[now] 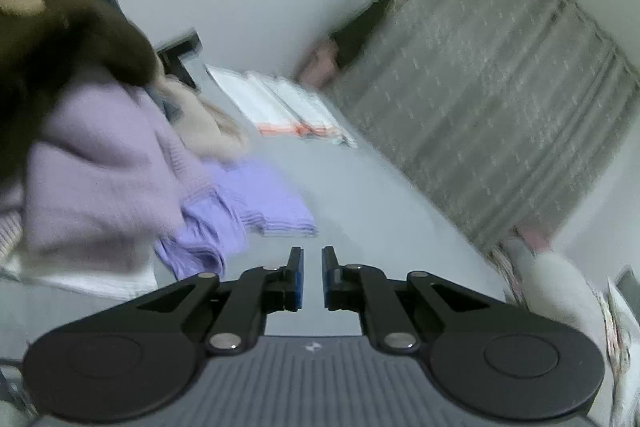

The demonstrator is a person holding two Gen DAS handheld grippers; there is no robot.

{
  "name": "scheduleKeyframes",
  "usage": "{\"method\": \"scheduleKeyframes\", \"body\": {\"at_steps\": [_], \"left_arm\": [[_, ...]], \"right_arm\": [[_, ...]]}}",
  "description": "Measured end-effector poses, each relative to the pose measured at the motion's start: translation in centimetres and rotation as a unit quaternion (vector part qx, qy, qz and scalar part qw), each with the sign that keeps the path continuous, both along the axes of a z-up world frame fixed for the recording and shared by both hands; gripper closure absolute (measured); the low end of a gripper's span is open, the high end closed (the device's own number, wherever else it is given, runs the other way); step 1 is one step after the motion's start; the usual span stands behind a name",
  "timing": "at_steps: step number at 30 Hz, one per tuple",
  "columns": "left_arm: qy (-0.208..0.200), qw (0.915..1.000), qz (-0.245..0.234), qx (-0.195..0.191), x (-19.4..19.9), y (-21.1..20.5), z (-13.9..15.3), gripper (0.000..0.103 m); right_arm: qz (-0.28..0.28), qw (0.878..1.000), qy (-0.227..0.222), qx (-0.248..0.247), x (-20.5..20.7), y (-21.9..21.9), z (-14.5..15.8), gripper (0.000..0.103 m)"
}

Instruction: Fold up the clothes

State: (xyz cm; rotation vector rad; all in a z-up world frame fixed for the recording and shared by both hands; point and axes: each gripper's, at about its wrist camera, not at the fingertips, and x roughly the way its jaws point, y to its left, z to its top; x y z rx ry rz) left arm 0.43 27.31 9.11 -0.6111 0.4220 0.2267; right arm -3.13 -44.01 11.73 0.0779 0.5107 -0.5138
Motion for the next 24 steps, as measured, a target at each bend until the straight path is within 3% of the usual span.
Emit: {"method": "scheduleKeyframes", "body": {"at_steps": [1,3,5,8,11,12,13,14,18,19,20,21,22,23,24], "left_arm": [[0.026,0.9983,-0.049,0.019,1.1,-1.4,-0.3,0.086],[0.068,0.9853,-0.15,0.044,3.2,-6.1,-1.8,0.053],[0.086,0.9782,-0.186,0.036,4.1,-9.0,-2.9,0.033],[0.125,0.9654,-0.228,0.02,4.8,-13.0,-4.6,0.024],[0.18,0.966,-0.185,-0.01,5.1,-13.0,-6.9,0.022],[0.179,0.968,-0.175,-0.023,5.2,-12.9,-7.2,0.018],[0.175,0.9699,-0.166,-0.037,5.2,-12.9,-7.6,0.014],[0.162,0.9725,-0.162,-0.042,5.3,-12.8,-7.9,0.002],[0.105,0.9813,-0.151,-0.058,5.8,-12.6,-9.1,0.001],[0.091,0.9829,-0.148,-0.062,6.0,-12.6,-9.4,0.002],[0.077,0.9843,-0.145,-0.066,6.1,-12.6,-9.8,0.019],[0.063,0.9854,-0.142,-0.071,6.2,-12.5,-10.1,0.065],[0.048,0.9864,-0.138,-0.075,6.4,-12.5,-10.4,0.085],[0.049,0.9849,-0.137,-0.094,6.3,-12.0,-10.6,0.097],[0.051,0.9827,-0.136,-0.114,6.2,-11.5,-10.7,0.098]], "right_arm": [[0.002,1.0,0.005,0.02,0.1,0.1,-0.4,0.089],[0.026,0.998,0.001,0.058,0.0,1.1,-0.6,0.067],[0.067,0.993,-0.002,0.095,-0.2,2.1,-0.5,0.057],[0.101,0.989,0.013,0.104,-0.4,4.4,-0.9,0.047],[0.144,0.984,0.038,0.095,0.0,7.5,-1.3,0.047],[0.154,0.983,0.042,0.092,0.2,8.3,-1.3,0.046],[0.164,0.981,0.044,0.092,0.4,9.1,-1.3,0.046],[0.175,0.979,0.045,0.096,0.4,9.7,-1.4,0.046],[0.214,0.969,0.042,0.113,0.4,11.6,-1.5,0.046],[0.221,0.968,0.039,0.113,0.2,11.9,-1.4,0.046],[0.228,0.966,0.037,0.113,0.1,12.3,-1.4,0.046],[0.233,0.965,0.034,0.113,-0.1,12.4,-1.3,0.046],[0.232,0.965,0.032,0.117,-0.2,12.1,-1.3,0.046],[0.231,0.965,0.03,0.122,-0.5,12.0,-1.3,0.046],[0.227,0.965,0.027,0.131,-0.6,11.6,-1.3,0.046]]}}
